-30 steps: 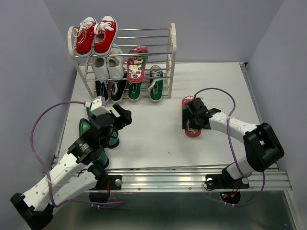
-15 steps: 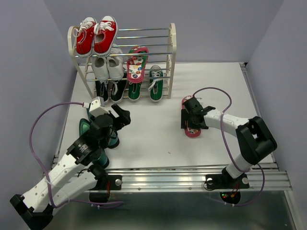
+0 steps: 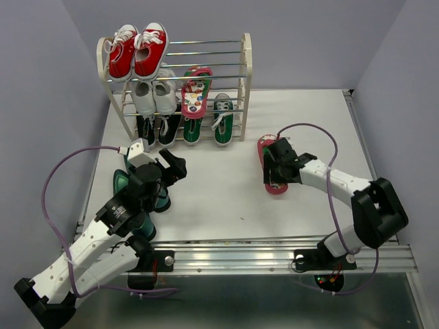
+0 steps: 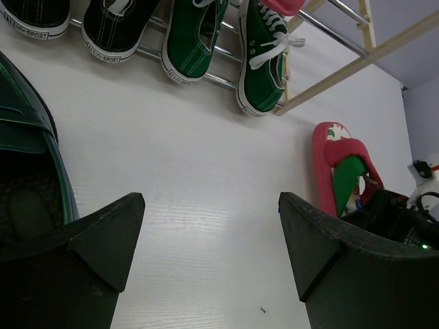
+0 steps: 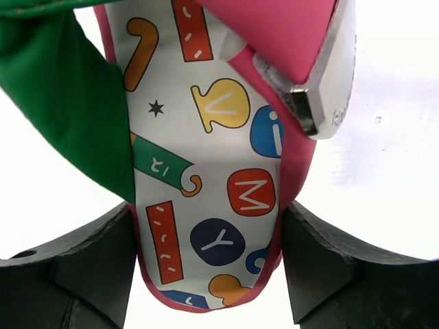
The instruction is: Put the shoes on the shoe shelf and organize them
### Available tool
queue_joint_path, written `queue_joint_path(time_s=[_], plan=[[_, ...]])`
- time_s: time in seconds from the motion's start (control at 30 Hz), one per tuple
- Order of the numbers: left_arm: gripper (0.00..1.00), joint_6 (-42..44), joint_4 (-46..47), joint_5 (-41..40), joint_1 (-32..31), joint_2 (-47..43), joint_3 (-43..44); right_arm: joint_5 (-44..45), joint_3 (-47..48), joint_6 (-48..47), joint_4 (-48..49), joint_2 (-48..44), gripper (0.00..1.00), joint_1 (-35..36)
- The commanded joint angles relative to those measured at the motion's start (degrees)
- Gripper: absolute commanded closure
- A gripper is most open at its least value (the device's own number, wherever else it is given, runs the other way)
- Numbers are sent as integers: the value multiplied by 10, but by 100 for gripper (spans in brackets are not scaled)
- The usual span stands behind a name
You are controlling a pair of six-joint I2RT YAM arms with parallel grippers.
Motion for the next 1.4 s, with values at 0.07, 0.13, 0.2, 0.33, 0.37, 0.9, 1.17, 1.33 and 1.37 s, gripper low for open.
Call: queue_joint_path(time_s=[0.07, 0.13, 0.2, 0.33, 0.37, 0.9, 1.17, 1.33, 1.37], plan=[[9, -1, 9, -18, 3, -2, 4, -95, 16, -66, 26, -187, 99, 11], [9, 2, 13, -18, 3, -1, 6, -144, 30, -81, -9, -218, 99, 11], [9, 5, 16, -19, 3, 0, 6, -192, 38, -101, -27, -259, 99, 11], [9, 11, 25, -23, 3, 4, 9, -291, 55, -121, -60, -294, 99, 11], [9, 11, 26, -23, 3, 6, 11, -310, 61, -121, -61, -294, 99, 11], [5, -2, 20, -27, 3, 15, 4, -233, 248, -101, 64, -99, 99, 64], [4, 0, 17, -29, 3, 1, 3, -122, 307, -38, 112, -18, 99, 70], [2, 4, 19, -28, 3, -2, 3, -43, 341, -6, 125, 22, 99, 85], [2, 5, 19, -27, 3, -3, 3, -36, 346, 0, 129, 28, 99, 85]])
